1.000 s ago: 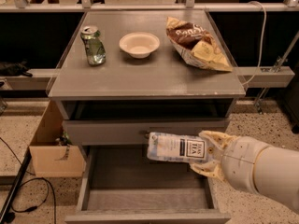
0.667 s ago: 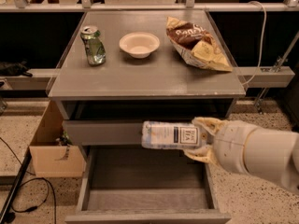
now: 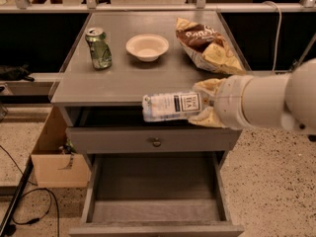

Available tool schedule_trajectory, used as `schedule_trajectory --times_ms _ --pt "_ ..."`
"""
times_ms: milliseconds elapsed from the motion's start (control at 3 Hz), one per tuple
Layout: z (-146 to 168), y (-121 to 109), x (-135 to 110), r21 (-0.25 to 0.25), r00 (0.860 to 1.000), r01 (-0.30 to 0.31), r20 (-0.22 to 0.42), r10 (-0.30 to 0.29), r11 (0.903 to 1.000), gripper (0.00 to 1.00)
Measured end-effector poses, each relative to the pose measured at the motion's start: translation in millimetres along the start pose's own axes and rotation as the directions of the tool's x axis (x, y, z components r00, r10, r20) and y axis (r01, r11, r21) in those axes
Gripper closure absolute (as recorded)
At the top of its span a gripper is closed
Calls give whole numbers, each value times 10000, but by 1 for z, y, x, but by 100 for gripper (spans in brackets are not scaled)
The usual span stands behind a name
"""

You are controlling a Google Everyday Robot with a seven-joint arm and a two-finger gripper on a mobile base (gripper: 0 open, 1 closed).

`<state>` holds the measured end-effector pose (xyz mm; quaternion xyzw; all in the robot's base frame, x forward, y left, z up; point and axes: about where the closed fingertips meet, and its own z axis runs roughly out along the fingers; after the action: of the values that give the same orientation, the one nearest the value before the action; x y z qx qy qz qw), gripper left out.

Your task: Pick blue plastic bottle from middle drawer and place on counter

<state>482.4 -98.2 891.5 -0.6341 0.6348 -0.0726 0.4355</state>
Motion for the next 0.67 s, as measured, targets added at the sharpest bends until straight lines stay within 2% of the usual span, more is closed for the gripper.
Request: schedule_trajectory --times_ms 333,667 --pt "18 -36 -3 -125 9984 566 51 -566 9983 100" --pt "19 -41 -12 -57 9969 786 105 -785 9969 100"
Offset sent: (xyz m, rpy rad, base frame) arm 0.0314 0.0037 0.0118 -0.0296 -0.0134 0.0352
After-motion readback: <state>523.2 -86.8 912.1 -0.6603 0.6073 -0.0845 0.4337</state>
